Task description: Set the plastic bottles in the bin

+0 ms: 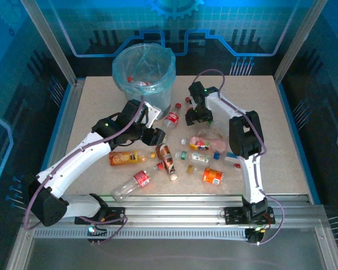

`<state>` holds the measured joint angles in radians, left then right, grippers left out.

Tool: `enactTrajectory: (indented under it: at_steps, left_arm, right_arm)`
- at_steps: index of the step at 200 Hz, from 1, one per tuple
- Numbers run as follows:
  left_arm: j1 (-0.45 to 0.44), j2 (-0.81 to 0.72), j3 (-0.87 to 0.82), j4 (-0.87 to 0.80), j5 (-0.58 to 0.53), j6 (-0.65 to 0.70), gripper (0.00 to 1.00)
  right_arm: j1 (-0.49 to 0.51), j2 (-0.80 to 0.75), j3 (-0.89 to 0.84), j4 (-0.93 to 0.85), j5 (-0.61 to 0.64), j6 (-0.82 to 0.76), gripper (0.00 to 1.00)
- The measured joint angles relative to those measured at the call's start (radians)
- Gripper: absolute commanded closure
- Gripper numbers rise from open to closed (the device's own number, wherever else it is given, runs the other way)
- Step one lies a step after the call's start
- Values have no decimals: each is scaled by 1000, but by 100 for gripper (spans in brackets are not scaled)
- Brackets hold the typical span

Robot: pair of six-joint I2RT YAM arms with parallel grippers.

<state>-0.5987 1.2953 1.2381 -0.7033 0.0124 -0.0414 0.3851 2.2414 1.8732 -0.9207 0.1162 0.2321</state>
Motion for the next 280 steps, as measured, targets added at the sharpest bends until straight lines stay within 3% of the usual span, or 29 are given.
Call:
enactTrajectory:
  at_steps: [71,117,195,207,237,280]
  left_arm:
    - [0,0,-3,5,-9,23,38]
    - [0,0,74,30,-36,22,38]
    - [0,30,208,140,-70,-74,38]
    - [0,34,221,149,-69,-90,32]
    - [0,36,259,161,-69,-134,29]
    - [1,36,282,187,-40,-207,27]
  right_arm:
    - [0,44,23,-14,8,0,41]
    - [-7,-11,-26,3,-40,8,46]
    - [-75,-335,-128,65,-127,31,48]
    - [-84,-380,-158,76,-142,34,49]
    - [-96,-505,-257,97,-178,37,51]
    - [-98,-731,-406,154,-335,2,54]
